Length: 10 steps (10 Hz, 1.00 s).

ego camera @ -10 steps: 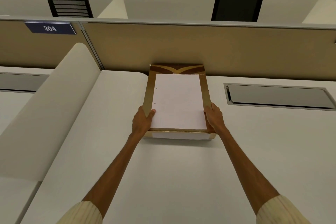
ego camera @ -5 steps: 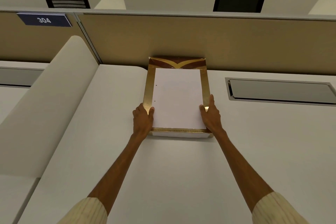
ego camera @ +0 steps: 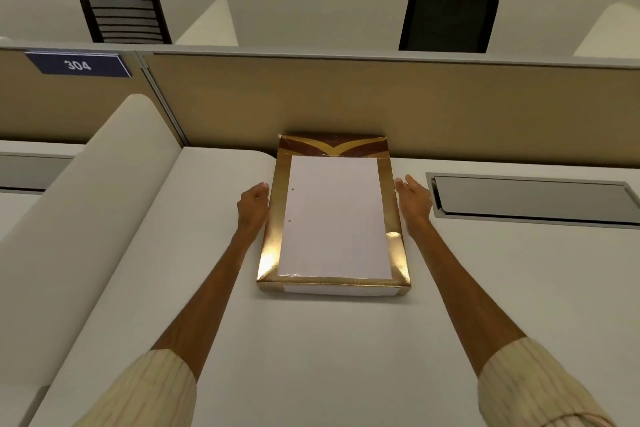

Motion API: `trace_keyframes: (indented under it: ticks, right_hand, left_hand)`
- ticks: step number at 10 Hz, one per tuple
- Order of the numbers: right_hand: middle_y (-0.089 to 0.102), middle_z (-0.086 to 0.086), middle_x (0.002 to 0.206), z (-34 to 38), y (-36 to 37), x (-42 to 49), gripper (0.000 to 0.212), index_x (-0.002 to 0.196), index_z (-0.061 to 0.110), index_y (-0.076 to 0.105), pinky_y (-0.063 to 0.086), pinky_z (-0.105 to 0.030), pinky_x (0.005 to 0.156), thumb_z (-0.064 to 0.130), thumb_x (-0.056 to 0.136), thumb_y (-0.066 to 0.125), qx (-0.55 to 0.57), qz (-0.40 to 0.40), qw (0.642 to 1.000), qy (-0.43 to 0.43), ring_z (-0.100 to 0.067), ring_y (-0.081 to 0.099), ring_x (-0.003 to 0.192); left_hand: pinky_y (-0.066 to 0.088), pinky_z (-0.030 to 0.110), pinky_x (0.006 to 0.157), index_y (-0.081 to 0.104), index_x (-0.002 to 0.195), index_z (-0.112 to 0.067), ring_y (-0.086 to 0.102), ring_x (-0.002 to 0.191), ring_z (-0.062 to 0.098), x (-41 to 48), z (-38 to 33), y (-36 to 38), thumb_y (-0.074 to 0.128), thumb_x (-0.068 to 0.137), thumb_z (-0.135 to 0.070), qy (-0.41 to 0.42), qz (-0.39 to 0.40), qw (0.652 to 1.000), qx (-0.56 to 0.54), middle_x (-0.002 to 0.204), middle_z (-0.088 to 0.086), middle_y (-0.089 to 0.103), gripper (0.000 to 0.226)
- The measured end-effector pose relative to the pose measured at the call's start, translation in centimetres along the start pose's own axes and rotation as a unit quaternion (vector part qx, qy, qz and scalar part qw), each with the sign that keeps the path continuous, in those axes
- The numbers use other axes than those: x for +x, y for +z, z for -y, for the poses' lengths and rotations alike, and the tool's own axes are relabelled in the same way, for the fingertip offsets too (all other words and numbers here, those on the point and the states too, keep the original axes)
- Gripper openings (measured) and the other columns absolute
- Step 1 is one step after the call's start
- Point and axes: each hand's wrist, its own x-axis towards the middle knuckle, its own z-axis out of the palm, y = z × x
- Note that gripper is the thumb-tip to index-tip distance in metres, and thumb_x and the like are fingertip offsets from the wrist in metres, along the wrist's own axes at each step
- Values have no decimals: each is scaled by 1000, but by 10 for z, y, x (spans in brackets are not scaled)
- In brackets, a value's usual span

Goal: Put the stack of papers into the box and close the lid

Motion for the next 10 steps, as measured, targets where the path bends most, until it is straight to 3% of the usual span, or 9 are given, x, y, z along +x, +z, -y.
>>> trace_keyframes:
  ticks: [1,2,3,4,5,7,8,9,10]
  right_hand:
    - [68,-11,97,7,16,19,38,116,-2,67,55,-39,91,29,93,62,58,-22,997,41,-33,68,107]
    - [74,-15,106,3,27,28,32,113,0,71,57,-40,87,23,92,66,38,-52,997,44,-33,71,101]
    - [73,-14,113,-1,29,32,32,116,2,70,57,-36,85,21,91,67,31,-68,997,33,-31,71,102]
    - [74,-14,111,-5,33,29,33,116,2,70,53,-26,76,23,92,66,21,-85,996,24,-30,72,100]
    - [75,-15,108,-5,34,22,33,114,1,71,47,-16,68,25,93,64,7,-99,995,0,-30,72,98]
    - [74,-15,111,-2,26,17,31,116,1,71,52,-28,82,21,92,66,-2,-79,997,-18,-31,71,101]
    - [75,-19,101,-6,23,14,27,104,-1,74,50,-26,77,22,91,67,-16,-85,996,-30,-31,72,90]
    - [66,-11,86,-5,9,3,17,89,11,67,48,-29,77,27,92,64,-20,-48,998,-43,-20,60,83]
    - [71,-9,100,0,-11,-13,26,100,2,71,51,-29,82,26,91,66,0,-75,993,-91,-22,67,95]
  left_hand:
    - [50,33,80,63,81,-4,59,76,22,21,-8,7,49,101,-22,-9,-18,1000,4,81,11,61,29]
    - [51,31,83,70,98,7,67,90,35,31,-4,15,56,97,-20,-13,-39,999,7,93,22,69,30]
    - [53,35,89,70,102,9,68,95,39,31,1,19,57,97,-21,1,-52,998,19,101,25,72,33]
    - [55,43,93,70,102,9,69,95,39,29,4,19,58,97,-22,-1,-63,998,31,101,25,72,33]
    - [55,41,91,71,100,9,69,93,40,26,0,21,57,97,-21,7,-65,996,52,99,25,72,34]
    - [53,43,97,66,111,6,68,101,38,15,-4,26,43,103,-25,18,-51,992,115,110,22,71,40]
    - [50,45,104,58,125,0,64,113,37,8,4,31,37,104,-29,3,-20,986,165,124,19,65,41]
    - [32,49,118,39,145,-8,43,138,36,-3,4,32,43,102,-30,19,7,951,308,152,16,43,48]
    - [9,50,123,18,155,-11,11,153,30,-13,-5,42,37,102,-35,104,-41,920,376,165,11,13,61]
